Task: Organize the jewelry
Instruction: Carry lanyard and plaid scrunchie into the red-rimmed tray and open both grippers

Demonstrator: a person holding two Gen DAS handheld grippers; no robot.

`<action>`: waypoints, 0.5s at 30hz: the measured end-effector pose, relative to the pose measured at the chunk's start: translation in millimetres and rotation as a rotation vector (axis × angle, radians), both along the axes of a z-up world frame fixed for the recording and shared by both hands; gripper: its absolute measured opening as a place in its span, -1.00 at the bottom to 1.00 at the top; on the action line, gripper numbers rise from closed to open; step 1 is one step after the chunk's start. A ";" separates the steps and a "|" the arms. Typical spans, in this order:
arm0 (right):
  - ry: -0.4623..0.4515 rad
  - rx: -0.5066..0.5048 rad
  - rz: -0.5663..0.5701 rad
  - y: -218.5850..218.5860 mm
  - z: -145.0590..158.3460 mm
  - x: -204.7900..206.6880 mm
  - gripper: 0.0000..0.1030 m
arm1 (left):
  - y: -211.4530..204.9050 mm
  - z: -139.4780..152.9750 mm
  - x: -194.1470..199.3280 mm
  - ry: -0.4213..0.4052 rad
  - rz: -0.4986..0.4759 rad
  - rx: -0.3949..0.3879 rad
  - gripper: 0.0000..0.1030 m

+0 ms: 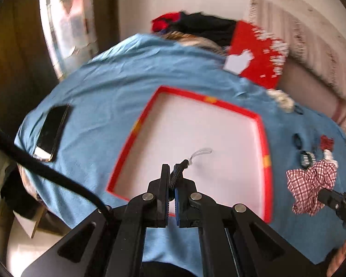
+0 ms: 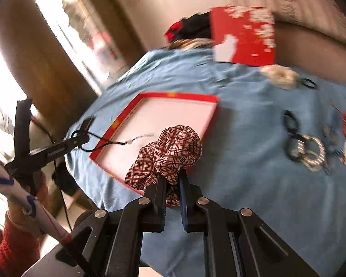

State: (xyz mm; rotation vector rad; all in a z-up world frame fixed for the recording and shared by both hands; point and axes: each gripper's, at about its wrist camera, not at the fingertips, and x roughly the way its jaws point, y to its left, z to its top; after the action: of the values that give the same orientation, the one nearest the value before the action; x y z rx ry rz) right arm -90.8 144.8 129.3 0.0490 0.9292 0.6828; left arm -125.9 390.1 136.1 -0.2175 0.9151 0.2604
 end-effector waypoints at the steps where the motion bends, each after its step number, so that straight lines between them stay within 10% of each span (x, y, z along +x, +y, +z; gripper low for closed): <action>1: 0.002 -0.013 0.012 10.7 -3.7 1.0 -0.79 | 7.5 -6.0 0.4 0.011 0.009 -0.004 -0.94; 15: 0.083 -0.163 0.106 96.9 -71.5 14.6 -0.61 | 41.6 -35.2 4.7 0.024 0.070 -0.067 -0.88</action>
State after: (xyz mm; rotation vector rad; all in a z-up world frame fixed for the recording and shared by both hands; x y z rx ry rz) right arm -76.2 241.7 57.7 -0.1173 1.0705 0.7047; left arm -121.2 431.7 100.9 -0.3093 0.9422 0.2976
